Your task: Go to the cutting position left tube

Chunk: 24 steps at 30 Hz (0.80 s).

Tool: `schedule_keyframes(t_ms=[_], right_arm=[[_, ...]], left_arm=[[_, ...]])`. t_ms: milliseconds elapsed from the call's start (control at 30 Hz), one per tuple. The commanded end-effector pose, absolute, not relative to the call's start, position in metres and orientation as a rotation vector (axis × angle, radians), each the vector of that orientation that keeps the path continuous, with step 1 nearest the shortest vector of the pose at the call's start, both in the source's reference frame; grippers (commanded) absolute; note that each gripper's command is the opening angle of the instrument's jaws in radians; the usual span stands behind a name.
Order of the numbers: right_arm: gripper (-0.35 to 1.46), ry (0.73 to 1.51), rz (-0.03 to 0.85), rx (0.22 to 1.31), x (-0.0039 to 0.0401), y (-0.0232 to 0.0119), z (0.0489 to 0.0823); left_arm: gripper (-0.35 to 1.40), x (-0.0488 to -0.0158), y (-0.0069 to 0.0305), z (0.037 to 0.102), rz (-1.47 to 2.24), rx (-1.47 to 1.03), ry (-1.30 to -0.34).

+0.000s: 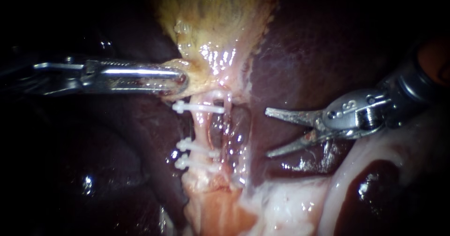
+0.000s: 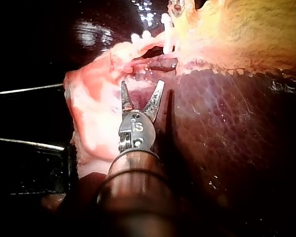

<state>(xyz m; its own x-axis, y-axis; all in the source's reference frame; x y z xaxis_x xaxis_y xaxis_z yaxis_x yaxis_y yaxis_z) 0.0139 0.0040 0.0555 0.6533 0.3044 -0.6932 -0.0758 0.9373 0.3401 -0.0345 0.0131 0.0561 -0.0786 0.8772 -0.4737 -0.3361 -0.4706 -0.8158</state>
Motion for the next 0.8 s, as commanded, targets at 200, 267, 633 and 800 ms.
schedule_keyframes(t_ms=[200, 267, 633, 800], right_arm=[[1.45, 0.836, 0.218, 0.299, 0.0141, 0.0040, 0.0555], [1.45, 0.837, 0.217, 0.302, 0.0142, 0.0040, 0.0555], [1.45, 0.841, 0.211, 0.318, 0.0144, 0.0040, 0.0555], [1.45, 0.863, 0.206, 0.341, 0.0151, 0.0040, 0.0554]], left_arm=[[-0.35, -0.0315, 0.0137, 0.0540, 1.698, -1.276, -0.662], [-0.35, -0.0304, 0.0138, 0.0531, 1.697, -1.269, -0.658], [-0.35, -0.0274, 0.0134, 0.0506, 1.684, -1.272, -0.648], [-0.35, -0.0272, 0.0133, 0.0505, 1.684, -1.272, -0.649]])
